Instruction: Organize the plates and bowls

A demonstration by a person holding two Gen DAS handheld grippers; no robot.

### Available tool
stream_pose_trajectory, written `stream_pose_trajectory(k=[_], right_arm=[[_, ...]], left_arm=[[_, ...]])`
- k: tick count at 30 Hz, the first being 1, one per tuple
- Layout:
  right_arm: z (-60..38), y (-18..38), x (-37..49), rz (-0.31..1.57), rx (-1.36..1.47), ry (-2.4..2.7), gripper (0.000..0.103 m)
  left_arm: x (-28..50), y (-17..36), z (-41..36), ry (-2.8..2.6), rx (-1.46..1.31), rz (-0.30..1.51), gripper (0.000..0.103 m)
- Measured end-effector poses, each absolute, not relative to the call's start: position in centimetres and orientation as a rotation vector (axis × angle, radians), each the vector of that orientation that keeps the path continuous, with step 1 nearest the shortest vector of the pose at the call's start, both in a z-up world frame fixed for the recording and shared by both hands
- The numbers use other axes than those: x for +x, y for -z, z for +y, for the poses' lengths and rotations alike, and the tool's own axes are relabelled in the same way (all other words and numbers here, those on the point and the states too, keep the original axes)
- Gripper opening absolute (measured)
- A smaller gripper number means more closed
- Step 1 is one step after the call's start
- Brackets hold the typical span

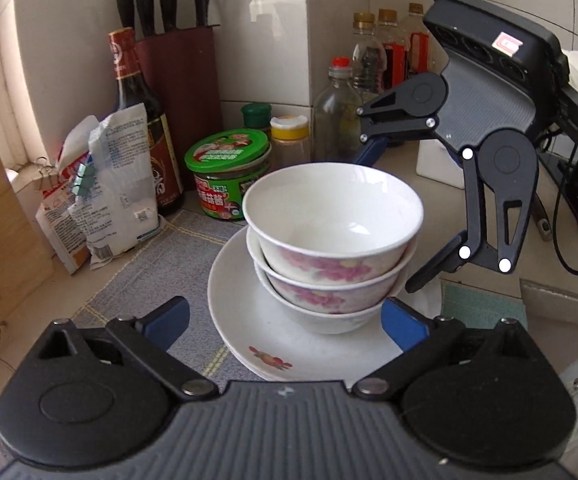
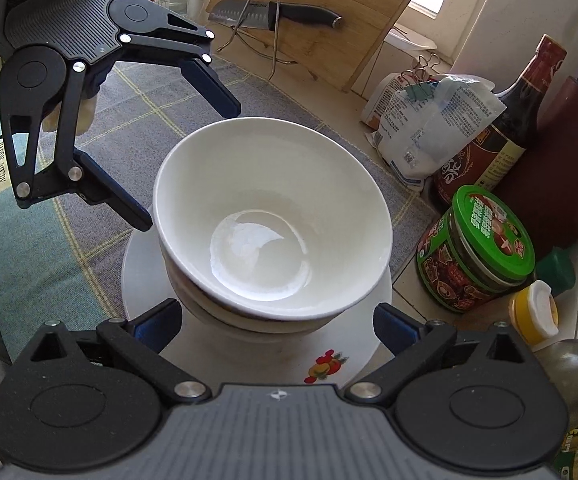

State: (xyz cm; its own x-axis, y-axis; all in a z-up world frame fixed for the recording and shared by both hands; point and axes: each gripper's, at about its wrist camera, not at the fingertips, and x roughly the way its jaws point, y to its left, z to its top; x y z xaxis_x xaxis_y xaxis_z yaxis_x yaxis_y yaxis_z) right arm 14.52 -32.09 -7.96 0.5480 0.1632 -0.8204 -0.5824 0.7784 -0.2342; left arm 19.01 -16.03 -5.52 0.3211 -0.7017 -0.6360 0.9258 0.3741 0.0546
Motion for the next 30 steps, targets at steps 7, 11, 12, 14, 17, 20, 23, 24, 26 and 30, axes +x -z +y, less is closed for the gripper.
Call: stream_pose_trajectory(k=[7, 11, 12, 14, 17, 20, 23, 24, 26, 30], right_arm=[[-29.3, 5.8, 12.1, 0.876, -0.469, -0.253, 0.103], [-27.3, 5.0, 10.3, 0.872, -0.355, -0.093, 0.103], [-26.7, 4.8, 9.9, 0.867, -0.328, -0.047, 0.103], [-25.5, 4.6, 8.7, 0.848, -0.260, 0.053, 0.103], [-24.2, 4.4, 6.7, 0.819, -0.118, 0.193, 0.103], [-24.0, 4.6, 5.0, 0.808, 0.062, 0.329, 0.103], [-23.6, 4.8, 3.4, 0.797, 0.176, 0.429, 0.103], [-23.3, 4.7, 2.9, 0.787, 0.194, 0.445, 0.103], [-22.6, 4.5, 2.1, 0.772, 0.215, 0.467, 0.103], [-21.7, 4.0, 1.1, 0.745, 0.239, 0.502, 0.103]], left_arm=[[17.6, 3.3, -12.7, 1.003, 0.385, 0.438, 0.102], [16.5, 2.1, -10.5, 0.951, 0.301, 0.359, 0.102], [16.2, 2.0, -10.1, 0.947, 0.280, 0.353, 0.102], [15.5, 1.8, -9.4, 0.946, 0.264, 0.361, 0.102], [14.1, 1.5, -8.3, 0.895, 0.248, 0.361, 0.102], [13.4, 1.0, -7.7, 0.836, 0.260, 0.447, 0.102], [13.2, 0.8, -7.4, 0.770, 0.256, 0.549, 0.102], [13.1, 0.6, -7.3, 0.767, 0.253, 0.559, 0.102], [12.6, 0.4, -7.1, 0.745, 0.253, 0.574, 0.102], [12.1, 0.0, -7.2, 0.697, 0.265, 0.605, 0.102]])
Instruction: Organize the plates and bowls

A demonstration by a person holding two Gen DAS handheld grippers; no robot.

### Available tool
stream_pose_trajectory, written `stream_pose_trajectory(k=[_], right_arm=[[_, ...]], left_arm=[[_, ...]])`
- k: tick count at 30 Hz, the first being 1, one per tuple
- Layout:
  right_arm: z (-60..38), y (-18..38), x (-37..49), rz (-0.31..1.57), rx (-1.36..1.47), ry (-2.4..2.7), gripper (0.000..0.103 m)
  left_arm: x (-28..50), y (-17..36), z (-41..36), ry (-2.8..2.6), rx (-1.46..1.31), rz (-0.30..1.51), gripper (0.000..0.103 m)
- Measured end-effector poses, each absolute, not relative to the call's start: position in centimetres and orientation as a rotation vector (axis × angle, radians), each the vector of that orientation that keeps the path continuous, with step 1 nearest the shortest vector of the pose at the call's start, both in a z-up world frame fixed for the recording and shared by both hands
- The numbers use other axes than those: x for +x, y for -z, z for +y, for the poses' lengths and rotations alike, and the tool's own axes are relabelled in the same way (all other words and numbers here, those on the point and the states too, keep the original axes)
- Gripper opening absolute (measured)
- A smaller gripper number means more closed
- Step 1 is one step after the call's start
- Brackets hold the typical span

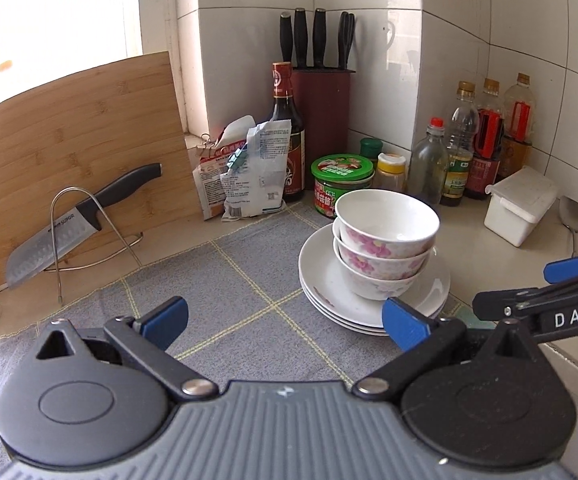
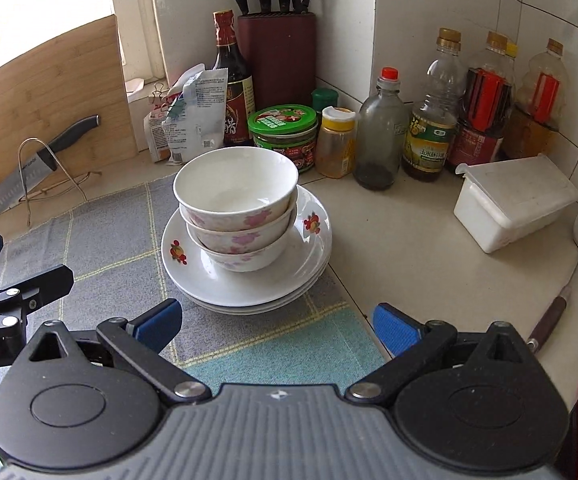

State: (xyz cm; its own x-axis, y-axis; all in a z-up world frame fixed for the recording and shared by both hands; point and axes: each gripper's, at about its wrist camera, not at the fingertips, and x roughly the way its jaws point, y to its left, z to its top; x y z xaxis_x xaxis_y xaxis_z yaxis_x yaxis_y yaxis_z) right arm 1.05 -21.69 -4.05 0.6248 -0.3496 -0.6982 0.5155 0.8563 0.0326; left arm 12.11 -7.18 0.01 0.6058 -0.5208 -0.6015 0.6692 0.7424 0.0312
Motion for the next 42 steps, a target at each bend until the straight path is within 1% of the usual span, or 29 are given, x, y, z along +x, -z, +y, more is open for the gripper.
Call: stream_pose_trajectory(k=[10, 42], right_arm=[[-20.7, 3.3, 0.1, 0.721, 0.237, 0.507, 0.103], [-20.9, 2.4, -0.5, 0.703, 0.206, 0.518, 0.103]], left_arm=[[10.8, -0.8, -7.3, 0.685, 0.286, 0.592, 0.102], [10.4, -1.6, -7.4, 0.662, 0.276, 0.594, 0.102]])
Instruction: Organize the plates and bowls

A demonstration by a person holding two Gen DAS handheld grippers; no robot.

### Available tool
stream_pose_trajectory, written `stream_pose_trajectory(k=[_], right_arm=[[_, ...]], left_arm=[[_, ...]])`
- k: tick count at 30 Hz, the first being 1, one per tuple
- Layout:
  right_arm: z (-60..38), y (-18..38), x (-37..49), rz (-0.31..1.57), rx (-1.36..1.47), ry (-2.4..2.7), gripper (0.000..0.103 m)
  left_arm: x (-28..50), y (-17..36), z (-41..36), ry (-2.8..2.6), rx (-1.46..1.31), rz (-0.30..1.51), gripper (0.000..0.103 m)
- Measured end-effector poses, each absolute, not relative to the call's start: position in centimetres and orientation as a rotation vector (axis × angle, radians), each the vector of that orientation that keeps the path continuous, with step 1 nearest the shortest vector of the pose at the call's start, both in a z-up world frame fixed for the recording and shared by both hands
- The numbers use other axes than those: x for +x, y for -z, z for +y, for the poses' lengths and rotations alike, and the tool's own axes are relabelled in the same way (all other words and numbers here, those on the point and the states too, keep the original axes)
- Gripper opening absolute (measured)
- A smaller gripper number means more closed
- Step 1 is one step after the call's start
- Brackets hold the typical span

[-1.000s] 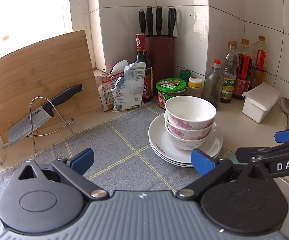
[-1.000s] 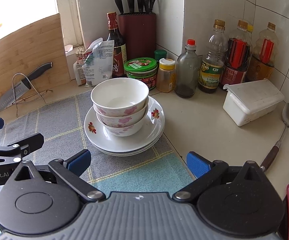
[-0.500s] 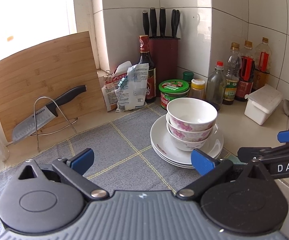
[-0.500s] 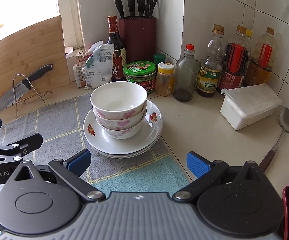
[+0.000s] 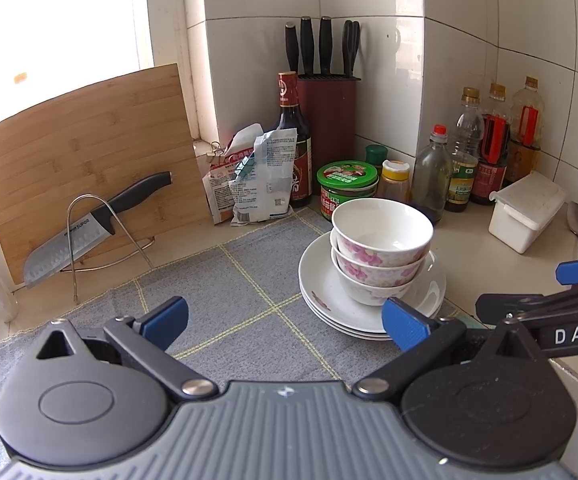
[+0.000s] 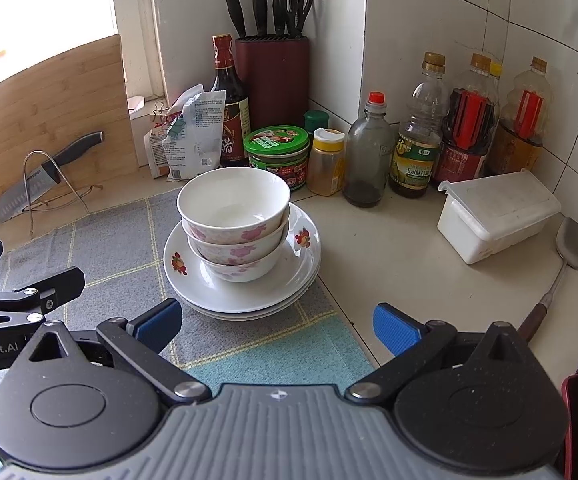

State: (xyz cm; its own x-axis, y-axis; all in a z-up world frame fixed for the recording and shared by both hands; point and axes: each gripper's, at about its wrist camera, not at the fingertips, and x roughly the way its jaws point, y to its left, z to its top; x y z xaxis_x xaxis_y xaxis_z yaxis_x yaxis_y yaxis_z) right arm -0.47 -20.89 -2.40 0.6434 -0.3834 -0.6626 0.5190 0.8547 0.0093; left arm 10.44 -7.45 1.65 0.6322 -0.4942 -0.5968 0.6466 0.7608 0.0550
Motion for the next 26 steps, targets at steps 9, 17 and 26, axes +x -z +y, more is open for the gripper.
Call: stream_pose_trajectory(k=[9, 17, 26], right_arm=[[-20.81, 2.31, -0.32, 0.704, 0.198, 0.523, 0.103], [-20.76, 2.09, -0.22, 0.701, 0.187, 0.534, 0.103], [-20.39, 1.84, -0.39, 0.697, 0.175, 0.543, 0.103]], left_arm=[[10.66, -1.57, -7.50, 0.666, 0.272, 0.595, 0.102], [10.71, -1.61, -7.50, 0.668, 0.269, 0.592, 0.102], [10.72, -1.70, -7.48, 0.669, 0.269, 0.592, 0.102]])
